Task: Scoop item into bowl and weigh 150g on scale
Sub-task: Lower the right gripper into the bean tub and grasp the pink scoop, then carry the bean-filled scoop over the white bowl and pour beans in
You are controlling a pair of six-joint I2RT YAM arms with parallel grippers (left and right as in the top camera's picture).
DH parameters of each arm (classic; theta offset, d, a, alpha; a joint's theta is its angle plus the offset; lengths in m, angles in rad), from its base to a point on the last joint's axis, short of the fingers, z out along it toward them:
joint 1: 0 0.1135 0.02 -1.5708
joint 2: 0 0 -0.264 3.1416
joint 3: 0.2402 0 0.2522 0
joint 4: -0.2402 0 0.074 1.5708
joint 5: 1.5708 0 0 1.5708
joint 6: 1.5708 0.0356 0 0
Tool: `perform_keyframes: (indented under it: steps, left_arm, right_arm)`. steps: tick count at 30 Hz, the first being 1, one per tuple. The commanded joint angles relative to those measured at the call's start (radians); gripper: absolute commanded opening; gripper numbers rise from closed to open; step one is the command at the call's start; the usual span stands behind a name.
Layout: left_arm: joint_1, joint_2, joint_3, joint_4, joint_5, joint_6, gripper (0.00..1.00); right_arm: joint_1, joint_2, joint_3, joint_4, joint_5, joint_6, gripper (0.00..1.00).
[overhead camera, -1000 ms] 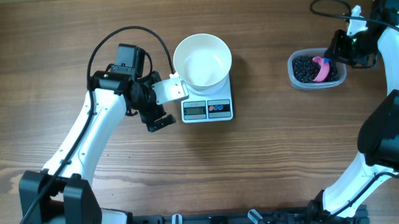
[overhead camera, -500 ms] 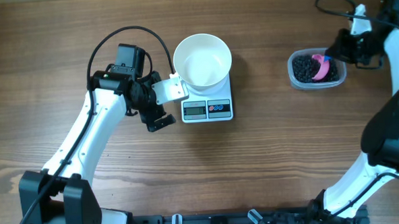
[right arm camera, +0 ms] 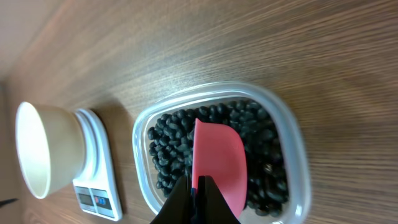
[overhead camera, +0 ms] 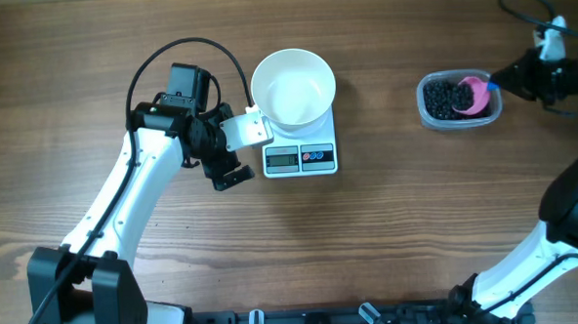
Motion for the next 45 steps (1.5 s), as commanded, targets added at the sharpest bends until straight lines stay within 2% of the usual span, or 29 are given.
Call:
perform_keyframes:
  steps: [1,7,14,24,32,39,45]
  left_arm:
    - [-0.005,-0.003,0.009,0.001,0.013,0.019,1.0]
    - [-0.005,-0.003,0.009,0.001,0.013,0.019,1.0]
    - [-0.005,-0.003,0.009,0.001,0.013,0.019,1.0]
    - [-0.005,-0.003,0.009,0.001,0.013,0.019,1.0]
    - [-0.005,-0.003,0.009,0.001,0.013,0.019,1.0]
    - [-0.005,-0.003,0.009,0.001,0.013,0.019,1.0]
    - [-0.005,-0.003,0.009,0.001,0.013,0.019,1.0]
  right_arm:
    - [-0.051,0.012,-0.005,-0.008,-0.092,-0.02,0.04]
    - [-0.117,0.012,-0.005,-0.024,-0.248,-0.018,0.1]
    - [-0.14,0.012,-0.005,-0.042,-0.386,-0.018,0.04]
    - [-0.125,0.012,-0.005,-0.049,-0.523,0.04,0.04]
    - [0.041,0.012,-0.005,0.041,-0.523,0.157,0.04]
    - [0.265,0.012,-0.005,0.156,-0.523,0.266,0.04]
    - [0.43,0.012,-0.005,0.265,-0.523,0.27,0.04]
